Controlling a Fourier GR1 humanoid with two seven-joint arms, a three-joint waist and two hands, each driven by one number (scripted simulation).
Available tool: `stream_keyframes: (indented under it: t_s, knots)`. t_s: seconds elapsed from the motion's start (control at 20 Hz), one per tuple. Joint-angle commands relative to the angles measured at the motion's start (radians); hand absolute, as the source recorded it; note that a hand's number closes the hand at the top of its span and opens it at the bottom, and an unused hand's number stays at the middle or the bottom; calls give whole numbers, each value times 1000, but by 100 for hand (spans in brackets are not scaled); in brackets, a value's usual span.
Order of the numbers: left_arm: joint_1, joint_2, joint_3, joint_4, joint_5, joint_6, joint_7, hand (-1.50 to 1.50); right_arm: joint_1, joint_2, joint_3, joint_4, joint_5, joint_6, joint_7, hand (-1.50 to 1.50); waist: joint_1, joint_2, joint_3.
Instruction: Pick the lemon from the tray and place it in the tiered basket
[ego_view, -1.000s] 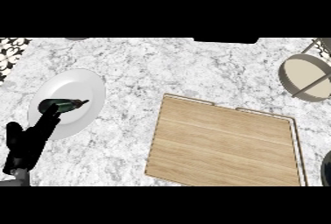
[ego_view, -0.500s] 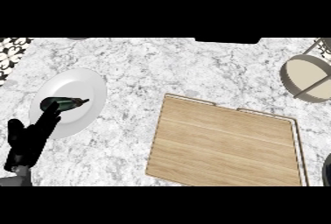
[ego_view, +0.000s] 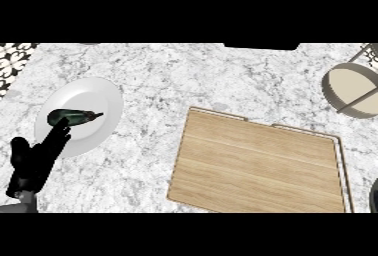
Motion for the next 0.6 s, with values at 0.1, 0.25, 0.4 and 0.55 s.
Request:
stream_keyframes:
  t_s: [0.1, 0.25, 0.4, 0.55]
  knots:
    - [17, -30, -23, -53, -14, 26, 27, 0, 31, -23, -18, 76, -14, 129, 119, -150, 0, -2, 1]
    - [10, -12, 0, -12, 1, -2, 0, 0, 32, -3, -77, 52, -75, 87, 198, -150, 0, 1, 1]
    - [7, -18, -1, -39, 2, 10, 36, 0, 62, -31, -113, 9, -114, 21, 129, -150, -4, -1, 2]
    - [37, 6, 18, -6, 4, -20, -16, 0, 32, -33, -132, -41, -134, -26, 132, -150, -7, -4, 1]
